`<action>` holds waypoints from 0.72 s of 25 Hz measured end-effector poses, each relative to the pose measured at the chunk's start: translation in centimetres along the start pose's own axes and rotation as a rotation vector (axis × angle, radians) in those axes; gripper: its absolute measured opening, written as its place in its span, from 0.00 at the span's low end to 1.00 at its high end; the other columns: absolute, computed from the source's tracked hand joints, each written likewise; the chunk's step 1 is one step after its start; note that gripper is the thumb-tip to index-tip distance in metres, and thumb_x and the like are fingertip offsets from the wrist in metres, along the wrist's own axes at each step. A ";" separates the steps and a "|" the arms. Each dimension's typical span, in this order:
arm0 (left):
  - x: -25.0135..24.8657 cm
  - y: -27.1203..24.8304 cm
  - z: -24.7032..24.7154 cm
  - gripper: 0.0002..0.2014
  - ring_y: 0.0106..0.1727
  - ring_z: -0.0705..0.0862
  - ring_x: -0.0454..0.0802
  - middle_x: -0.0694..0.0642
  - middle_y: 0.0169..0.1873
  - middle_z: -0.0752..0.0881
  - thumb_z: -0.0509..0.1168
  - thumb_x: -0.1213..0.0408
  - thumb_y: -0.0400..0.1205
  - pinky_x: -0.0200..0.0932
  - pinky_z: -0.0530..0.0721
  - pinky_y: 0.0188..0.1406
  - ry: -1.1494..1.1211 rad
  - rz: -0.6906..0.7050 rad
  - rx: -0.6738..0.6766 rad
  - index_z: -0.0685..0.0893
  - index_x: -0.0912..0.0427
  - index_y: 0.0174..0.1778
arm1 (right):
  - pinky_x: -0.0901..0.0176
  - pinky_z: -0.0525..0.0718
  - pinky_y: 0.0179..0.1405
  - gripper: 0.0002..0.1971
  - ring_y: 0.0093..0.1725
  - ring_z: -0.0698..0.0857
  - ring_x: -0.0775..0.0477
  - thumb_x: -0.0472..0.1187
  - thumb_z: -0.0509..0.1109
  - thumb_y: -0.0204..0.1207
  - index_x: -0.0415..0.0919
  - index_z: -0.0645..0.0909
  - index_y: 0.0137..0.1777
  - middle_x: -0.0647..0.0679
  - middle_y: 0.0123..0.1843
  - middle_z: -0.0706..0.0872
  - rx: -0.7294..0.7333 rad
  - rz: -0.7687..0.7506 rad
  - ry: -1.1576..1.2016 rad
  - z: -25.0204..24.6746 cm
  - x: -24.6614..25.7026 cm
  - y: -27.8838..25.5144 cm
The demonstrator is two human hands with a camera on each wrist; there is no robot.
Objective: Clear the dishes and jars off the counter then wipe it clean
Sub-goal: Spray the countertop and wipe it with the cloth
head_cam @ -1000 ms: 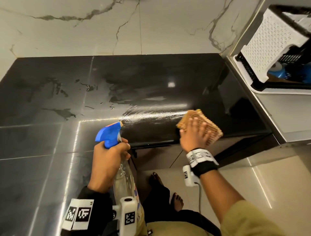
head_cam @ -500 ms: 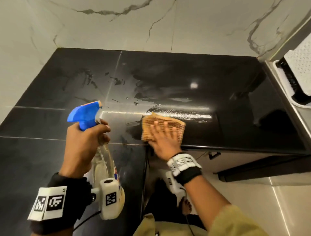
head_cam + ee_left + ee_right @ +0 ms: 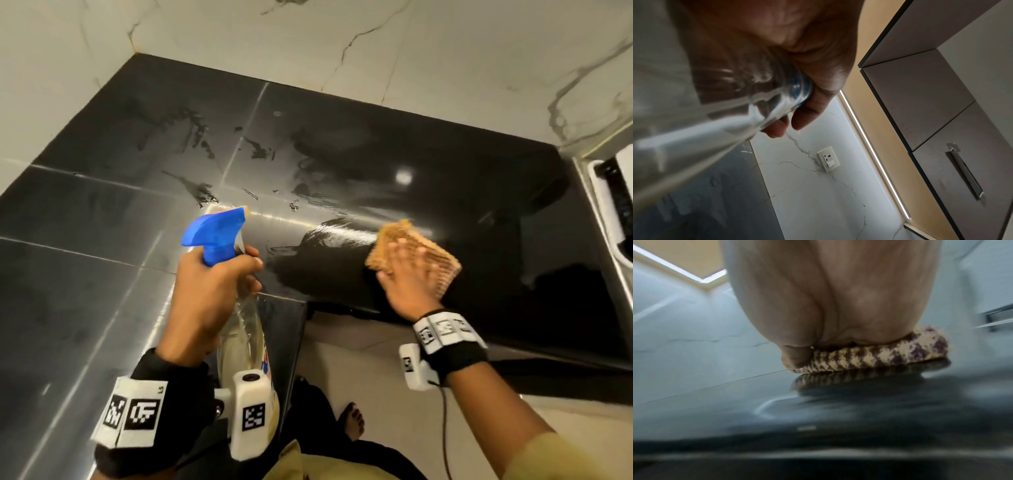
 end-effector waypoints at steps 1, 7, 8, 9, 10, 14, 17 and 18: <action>0.2 0.1 0.2 0.04 0.27 0.82 0.50 0.59 0.34 0.84 0.69 0.77 0.75 0.40 0.84 0.28 -0.002 -0.007 -0.005 0.84 0.66 0.40 | 0.34 0.34 0.81 0.33 0.84 0.33 0.37 0.54 0.52 0.86 0.52 0.40 0.86 0.54 0.86 0.35 0.044 -0.164 -0.077 0.8 2.9 0.1; 0.4 -0.5 -0.6 0.04 0.27 0.80 0.48 0.59 0.35 0.83 0.67 0.81 0.75 0.39 0.83 0.26 -0.113 0.000 -0.113 0.82 0.69 0.40 | 0.43 0.23 0.74 0.36 0.79 0.27 0.46 0.53 0.54 0.86 0.53 0.33 0.82 0.55 0.85 0.34 0.266 -0.943 -0.414 2.4 11.2 -1.4; 0.7 -0.6 -1.2 0.05 0.27 0.80 0.47 0.58 0.36 0.84 0.67 0.81 0.75 0.39 0.83 0.27 -0.138 -0.001 -0.150 0.82 0.68 0.39 | 0.44 0.24 0.74 0.35 0.79 0.28 0.47 0.53 0.55 0.86 0.53 0.34 0.82 0.56 0.85 0.35 0.266 -0.971 -0.427 2.1 10.9 -0.4; 1.2 -1.0 -1.6 0.05 0.28 0.80 0.46 0.57 0.37 0.84 0.67 0.81 0.75 0.39 0.83 0.27 -0.186 -0.001 -0.199 0.82 0.68 0.39 | 0.43 0.25 0.76 0.35 0.80 0.29 0.47 0.53 0.55 0.86 0.53 0.36 0.83 0.57 0.85 0.35 0.264 -0.982 -0.466 1.5 10.4 1.3; 1.5 -1.5 -1.5 0.06 0.29 0.81 0.46 0.57 0.37 0.84 0.67 0.82 0.75 0.39 0.83 0.27 -0.216 -0.011 -0.230 0.82 0.68 0.39 | 0.41 0.28 0.78 0.35 0.82 0.31 0.45 0.53 0.55 0.85 0.53 0.38 0.84 0.57 0.85 0.36 0.255 -0.932 -0.480 0.5 9.9 3.5; 1.5 -2.8 -0.8 0.06 0.32 0.80 0.50 0.58 0.37 0.84 0.66 0.82 0.75 0.38 0.84 0.28 -0.214 -0.008 -0.288 0.82 0.69 0.43 | 0.36 0.41 0.82 0.35 0.86 0.40 0.39 0.54 0.56 0.85 0.52 0.41 0.86 0.52 0.87 0.40 0.105 -0.584 -0.426 -5.4 11.1 14.9; 1.5 -2.9 -0.5 0.09 0.34 0.80 0.50 0.60 0.39 0.83 0.67 0.83 0.75 0.39 0.84 0.28 -0.206 0.005 -0.332 0.82 0.70 0.49 | 0.34 0.43 0.82 0.34 0.85 0.40 0.38 0.55 0.53 0.85 0.52 0.41 0.86 0.53 0.87 0.38 0.099 -0.476 -0.388 -7.2 12.6 18.4; 1.4 -2.7 -0.4 0.09 0.34 0.80 0.51 0.60 0.39 0.83 0.67 0.83 0.75 0.39 0.84 0.28 -0.202 0.000 -0.352 0.82 0.71 0.49 | 0.33 0.42 0.82 0.34 0.85 0.39 0.37 0.55 0.53 0.85 0.52 0.41 0.86 0.52 0.87 0.37 0.111 -0.509 -0.420 -6.8 13.3 17.9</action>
Point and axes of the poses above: each hand's wrist, its own y-axis towards the middle knuckle, its own z-axis out of the palm, x = y × z, the point moved 2 cm from there along y, towards the middle knuckle
